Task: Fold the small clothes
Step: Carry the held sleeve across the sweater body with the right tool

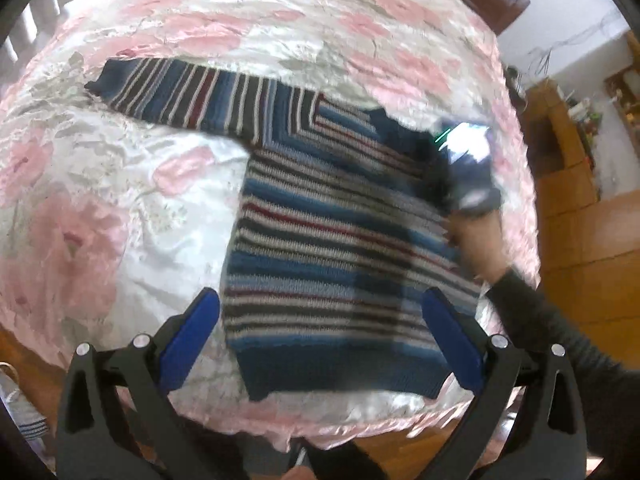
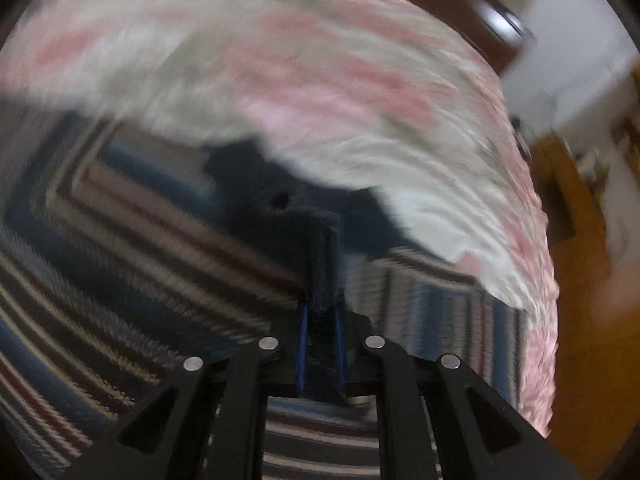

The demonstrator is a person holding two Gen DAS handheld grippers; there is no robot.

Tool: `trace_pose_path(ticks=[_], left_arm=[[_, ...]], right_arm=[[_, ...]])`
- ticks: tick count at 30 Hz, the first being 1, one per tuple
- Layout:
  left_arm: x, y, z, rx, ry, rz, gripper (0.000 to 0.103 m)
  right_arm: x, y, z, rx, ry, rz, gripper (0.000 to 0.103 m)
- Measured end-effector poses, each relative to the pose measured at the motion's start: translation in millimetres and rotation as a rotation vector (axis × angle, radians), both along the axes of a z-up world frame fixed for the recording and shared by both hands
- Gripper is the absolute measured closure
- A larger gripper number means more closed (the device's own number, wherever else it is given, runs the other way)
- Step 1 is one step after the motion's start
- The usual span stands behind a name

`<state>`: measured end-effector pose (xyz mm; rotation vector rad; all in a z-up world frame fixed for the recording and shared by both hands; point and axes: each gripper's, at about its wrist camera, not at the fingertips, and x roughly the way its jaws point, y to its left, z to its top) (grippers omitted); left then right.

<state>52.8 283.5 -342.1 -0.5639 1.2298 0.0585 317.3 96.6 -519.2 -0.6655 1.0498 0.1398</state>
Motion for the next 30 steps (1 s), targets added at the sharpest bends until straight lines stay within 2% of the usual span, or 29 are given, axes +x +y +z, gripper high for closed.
trace_pose_path(ticks=[2,4,5,6,9,11,12,14,15,17,21,22,26,30], left_arm=[[15.1,9.7,-3.4,-0.010,-0.024,0.017,0.003],[42.5,17.1,-12.2,-0.040,-0.040,0.011,0.003],[57.2,18.5,-18.3,-0.060,-0.043,0.002,0.003],[77.0,18.4,-27.6,-0.093,-0.039,-0.018,0.003],[137.0,16.4,-60.8,-0.262,-0.029,-0.053,0.003],[178.2,9.7,-89.6,-0.415,-0.016,-0.058,0.003],[204.2,2.1,-110.3,-0.512,-0.001,-0.072,0.003],[250.5,-18.2,-157.1,-0.680,0.051,-0.080,0.003],[266.9,-30.1,-179.6,-0.718,0.080,-0.084,0.003],[293.8,-46.9,-219.5,-0.669,0.156,-0.071,0.003],[323.9,-73.7,-273.6,-0.746,0.212,-0.059,0.003],[328.4,-77.5,-282.6,-0.727,0.235,-0.054,0.003],[334.1,-91.7,-299.0,-0.661,0.255,-0.051,0.003],[343.5,-106.2,-292.0,-0.607,0.251,-0.065,0.006]], right_arm=[[-14.1,14.0,-27.1,-0.047,0.030,0.065,0.090],[-24.7,21.1,-40.6,-0.069,0.056,0.112,0.069],[-30.7,18.0,-39.7,-0.074,0.040,0.112,0.053],[-36.2,13.3,-32.5,-0.039,0.028,0.111,0.043],[-52.3,-14.4,-7.2,0.122,0.084,0.064,0.042],[-69.4,-46.2,10.8,0.227,0.115,-0.004,0.038],[-80.1,-63.3,18.9,0.276,0.129,-0.050,0.032],[-108.7,-95.9,28.2,0.355,0.180,-0.136,0.029],[-124.4,-110.7,29.5,0.375,0.205,-0.168,0.029],[-156.8,-127.6,30.0,0.389,0.257,-0.219,0.028],[-192.7,-153.1,26.0,0.437,0.354,-0.315,0.028],[-199.5,-160.2,25.9,0.448,0.370,-0.331,0.028],[-209.3,-172.4,25.9,0.473,0.381,-0.375,0.027],[-210.4,-183.8,26.7,0.519,0.391,-0.423,0.027]])
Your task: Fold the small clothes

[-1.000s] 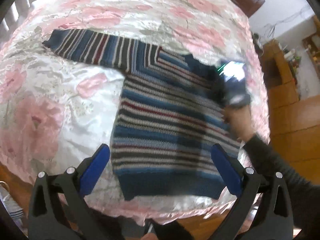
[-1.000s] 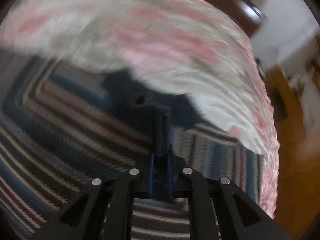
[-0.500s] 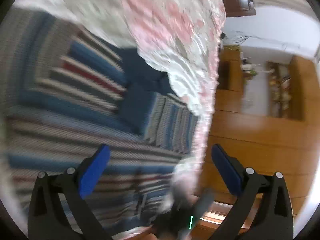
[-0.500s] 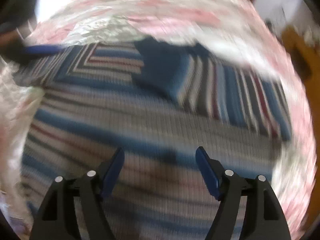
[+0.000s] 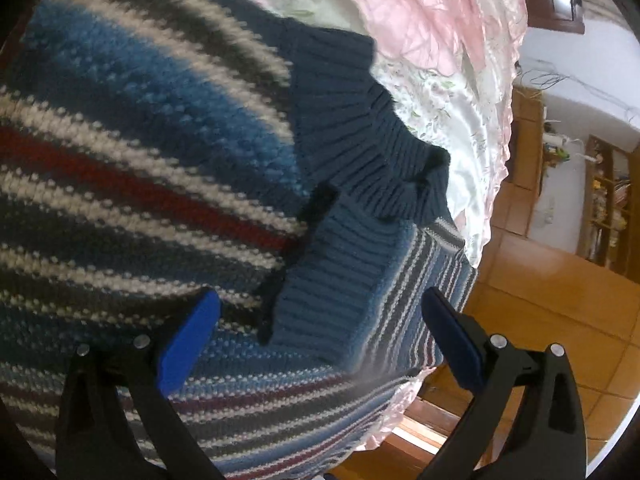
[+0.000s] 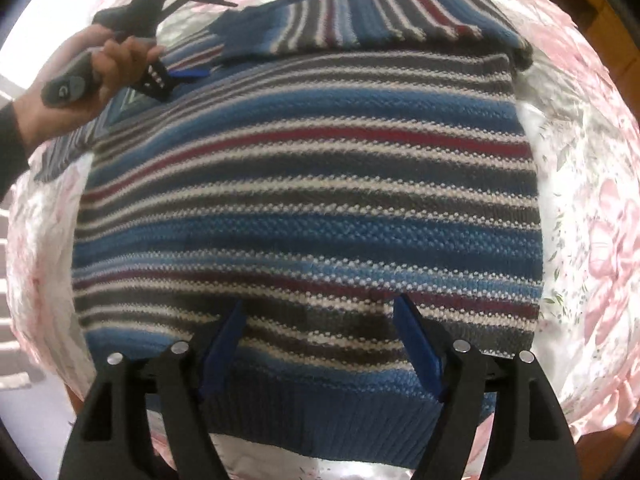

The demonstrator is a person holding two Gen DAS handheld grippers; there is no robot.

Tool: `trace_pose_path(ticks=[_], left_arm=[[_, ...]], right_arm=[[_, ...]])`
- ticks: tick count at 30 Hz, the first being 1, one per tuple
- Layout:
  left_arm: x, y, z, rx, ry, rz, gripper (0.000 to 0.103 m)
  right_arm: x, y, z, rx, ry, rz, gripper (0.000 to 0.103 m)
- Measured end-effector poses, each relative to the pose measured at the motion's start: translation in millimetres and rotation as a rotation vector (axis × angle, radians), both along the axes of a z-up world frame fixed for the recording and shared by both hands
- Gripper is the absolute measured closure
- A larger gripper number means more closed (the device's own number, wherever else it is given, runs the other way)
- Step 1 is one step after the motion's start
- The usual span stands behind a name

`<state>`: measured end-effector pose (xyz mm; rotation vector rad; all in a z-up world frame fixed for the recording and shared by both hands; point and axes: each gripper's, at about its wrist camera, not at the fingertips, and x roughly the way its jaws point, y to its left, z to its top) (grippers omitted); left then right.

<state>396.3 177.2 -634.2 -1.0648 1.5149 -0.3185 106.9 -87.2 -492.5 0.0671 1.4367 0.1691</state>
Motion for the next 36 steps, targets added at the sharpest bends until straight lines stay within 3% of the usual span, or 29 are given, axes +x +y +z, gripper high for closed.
trace_pose_path(ticks=[1,2,5,6,8,14,21,31,34,36], left_arm=[[1.6,-2.5,5.8,0.016,-0.004,-0.014,0.012],[4.5,-7.8,6.6,0.026,0.003,-0.037,0.031],[10.7,-20.8,10.8,0.093,0.029,-0.109,0.049],[11.1,-24.3,13.1,0.106,0.030,-0.125,0.065],[14.3,-27.6,15.5,0.110,0.029,-0.144,0.085],[20.9,-22.4,41.0,0.157,-0.040,-0.126,0.090],[8.6,41.4,100.0,0.247,-0.185,-0.132,0.090],[-6.5,94.0,52.6,0.284,-0.144,-0.166,0.090],[-8.2,81.5,35.3,0.353,-0.097,-0.208,0.080],[-16.5,92.1,43.9,0.434,-0.097,-0.187,0.054]], right_arm=[[3.6,-3.0,2.6,0.014,-0.005,-0.013,0.027],[5.2,-5.0,4.9,0.020,-0.008,-0.021,0.027],[11.0,-7.5,12.4,0.056,-0.022,-0.057,0.026],[9.3,-5.1,13.3,0.067,-0.023,-0.063,0.026],[6.8,-5.0,17.3,0.090,-0.026,-0.072,0.026],[-3.5,5.3,24.2,0.127,-0.024,-0.057,0.026],[-12.7,12.0,24.0,0.144,-0.018,-0.050,0.026],[-17.7,20.3,23.9,0.128,-0.020,-0.025,0.026],[-18.6,24.5,23.0,0.123,-0.017,-0.007,0.026],[-17.9,27.6,23.6,0.123,-0.019,-0.003,0.026]])
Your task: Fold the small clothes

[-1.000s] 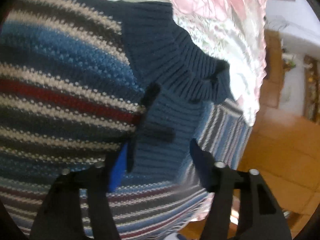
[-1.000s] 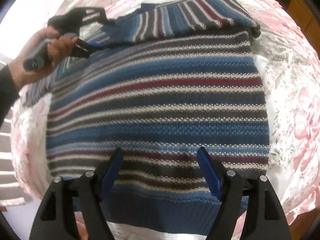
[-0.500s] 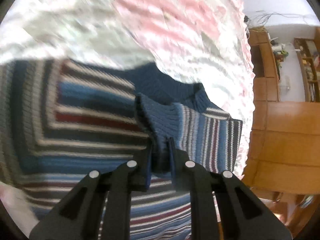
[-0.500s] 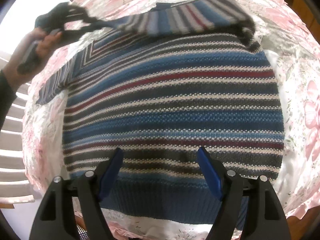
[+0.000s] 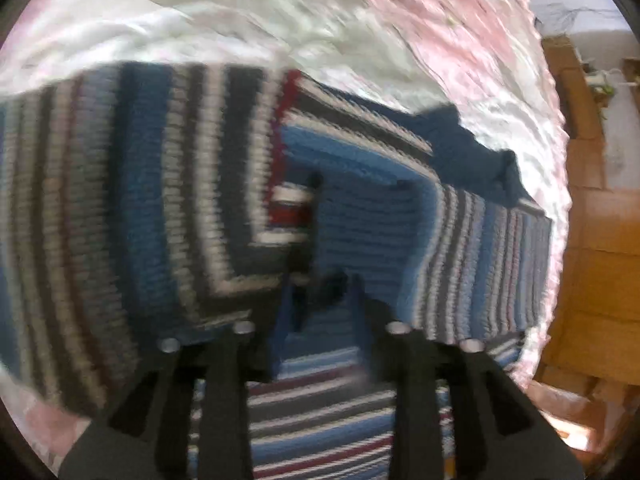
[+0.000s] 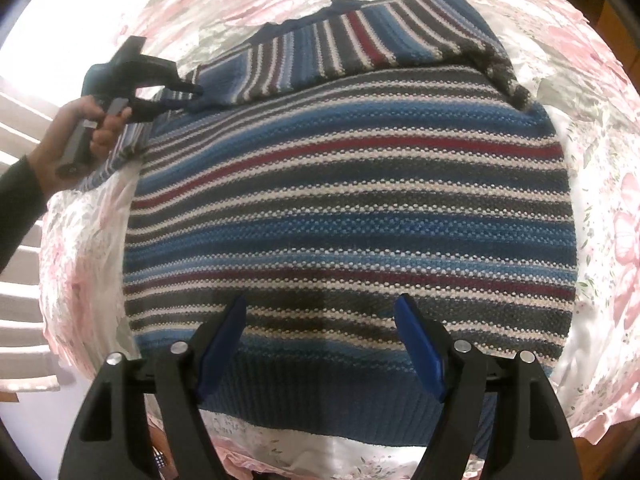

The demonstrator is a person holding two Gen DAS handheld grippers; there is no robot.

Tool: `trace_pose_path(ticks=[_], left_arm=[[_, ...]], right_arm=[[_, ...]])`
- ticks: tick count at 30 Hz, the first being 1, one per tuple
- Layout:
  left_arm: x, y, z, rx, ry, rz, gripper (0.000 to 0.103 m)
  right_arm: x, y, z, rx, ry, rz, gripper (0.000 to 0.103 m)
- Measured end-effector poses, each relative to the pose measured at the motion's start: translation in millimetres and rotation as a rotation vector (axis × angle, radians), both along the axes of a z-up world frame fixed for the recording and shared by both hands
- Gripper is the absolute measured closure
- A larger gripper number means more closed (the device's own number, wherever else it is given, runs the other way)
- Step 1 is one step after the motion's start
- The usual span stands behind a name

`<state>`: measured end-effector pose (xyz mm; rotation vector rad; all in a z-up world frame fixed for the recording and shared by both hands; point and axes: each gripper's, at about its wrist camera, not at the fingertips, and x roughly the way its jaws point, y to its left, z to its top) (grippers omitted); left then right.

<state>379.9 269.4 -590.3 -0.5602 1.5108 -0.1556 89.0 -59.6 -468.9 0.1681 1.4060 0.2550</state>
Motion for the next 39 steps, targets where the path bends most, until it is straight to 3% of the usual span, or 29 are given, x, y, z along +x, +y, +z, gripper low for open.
trace_pose_path(ticks=[2,3,7,8,10,14,15,17,20,24,28,33,35,39], left_arm=[[-6.8,7.1,18.6,0.081,-0.028,0.028,0.048],[-10.8,8.8,32.4,0.073,-0.069,0.041,0.042],[-13.6,-9.2,62.4,-0.165,-0.192,0.036,0.026],[-9.8,-17.2,57.2,-0.234,-0.187,0.035,0.025],[-6.1,-26.6,42.9,-0.271,-0.155,0.037,0.026],[-6.2,-18.5,1.2,-0.214,-0.056,0.066,0.027],[-9.6,-13.7,-6.7,-0.197,-0.037,0.072,0.032],[-25.9,1.5,-14.9,-0.222,-0.026,0.092,0.035],[-50.4,22.7,-1.4,-0.207,-0.049,0.122,0.028],[-92.2,46.6,41.1,-0.211,-0.133,0.147,0.011],[-129.1,69.5,65.1,-0.173,-0.158,0.172,0.009],[-159.0,121.7,84.3,-0.038,-0.193,0.205,0.008],[-166.1,152.3,82.8,-0.033,-0.181,0.269,0.008],[-185.6,255.1,62.7,-0.089,-0.168,0.533,0.008]], right_arm=[[1.1,1.2,0.7,0.004,-0.001,0.000,0.026],[1.3,1.2,1.0,0.006,-0.002,0.001,0.026],[3.4,9.4,0.4,0.004,-0.007,0.022,0.026],[4.9,12.7,0.5,0.001,-0.009,0.031,0.026],[9.2,16.0,2.7,-0.008,-0.015,0.040,0.026],[27.9,23.4,12.0,-0.057,-0.026,0.063,0.019],[32.8,24.5,14.9,-0.073,-0.036,0.061,0.017],[45.4,29.1,21.1,-0.097,-0.058,0.066,0.016],[60.5,39.3,27.8,-0.141,-0.072,0.083,0.014],[77.9,64.8,38.9,-0.189,-0.109,0.141,0.011],[92.7,107.6,47.0,-0.226,-0.161,0.239,0.011],[104.7,157.2,42.8,-0.223,-0.191,0.313,0.010],[111.9,176.2,36.5,-0.221,-0.188,0.325,0.010],[126.8,202.8,20.4,-0.151,-0.177,0.308,0.010]])
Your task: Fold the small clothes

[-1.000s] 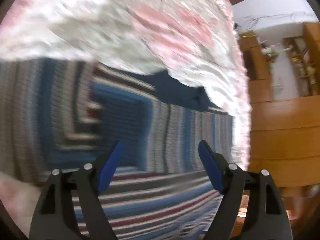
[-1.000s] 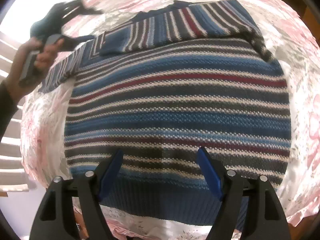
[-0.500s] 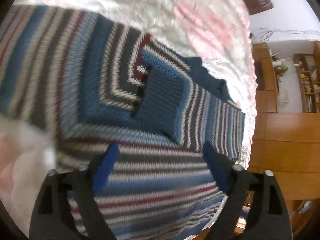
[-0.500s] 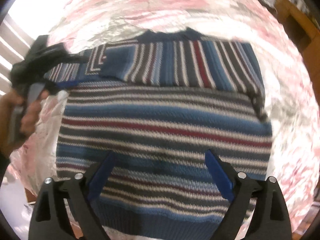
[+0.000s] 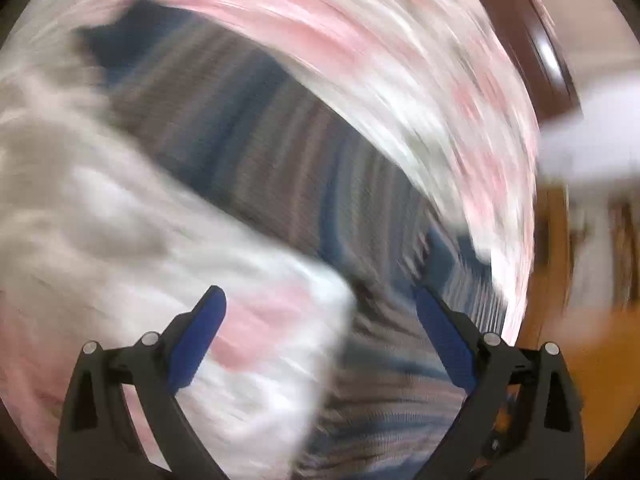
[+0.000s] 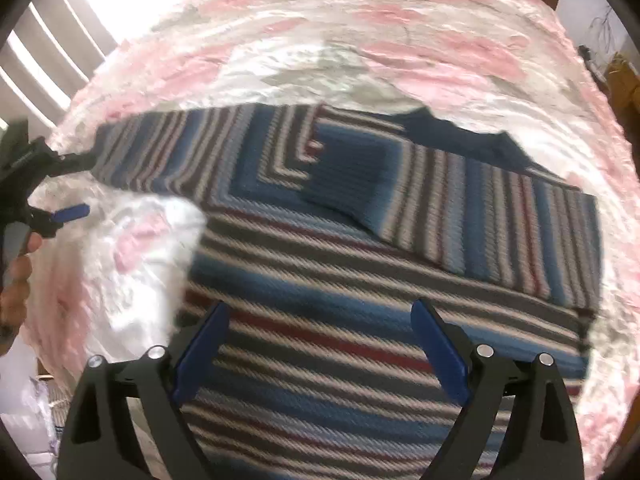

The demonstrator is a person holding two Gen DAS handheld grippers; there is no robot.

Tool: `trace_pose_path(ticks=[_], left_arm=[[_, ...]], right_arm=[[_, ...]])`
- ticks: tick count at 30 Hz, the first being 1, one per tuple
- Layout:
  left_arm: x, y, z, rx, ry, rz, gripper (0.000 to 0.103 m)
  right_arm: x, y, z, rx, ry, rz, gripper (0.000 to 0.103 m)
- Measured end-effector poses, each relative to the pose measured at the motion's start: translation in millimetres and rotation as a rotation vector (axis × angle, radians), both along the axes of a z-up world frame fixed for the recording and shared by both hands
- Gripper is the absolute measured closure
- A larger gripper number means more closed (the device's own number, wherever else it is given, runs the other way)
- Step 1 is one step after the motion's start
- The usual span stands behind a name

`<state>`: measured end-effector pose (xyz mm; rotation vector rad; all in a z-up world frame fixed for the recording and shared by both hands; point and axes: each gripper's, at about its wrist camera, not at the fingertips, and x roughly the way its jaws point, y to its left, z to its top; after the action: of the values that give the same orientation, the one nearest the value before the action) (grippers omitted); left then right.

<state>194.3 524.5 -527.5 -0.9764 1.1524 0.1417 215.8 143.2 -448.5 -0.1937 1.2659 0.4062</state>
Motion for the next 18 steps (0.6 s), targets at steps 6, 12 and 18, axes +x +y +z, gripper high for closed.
trace_pose_path(ticks=[6,12,18], left_arm=[[-22.6,146.6,-32.2,-0.065,-0.021,0.335,0.008],[-4.6,200.1,-46.6,-0.103,-0.069,0.387,0.008],[21.9,203.0,-30.6,-0.064,-0.147,0.339,0.008]], right_arm=[[48.3,24.7,-35.5,-0.034,-0.057,-0.011,0.029],[73.1,27.4,-51.3,-0.041,-0.057,-0.057,0.022],[56.9,31.7,-59.2,-0.049,-0.034,-0.042,0.021]])
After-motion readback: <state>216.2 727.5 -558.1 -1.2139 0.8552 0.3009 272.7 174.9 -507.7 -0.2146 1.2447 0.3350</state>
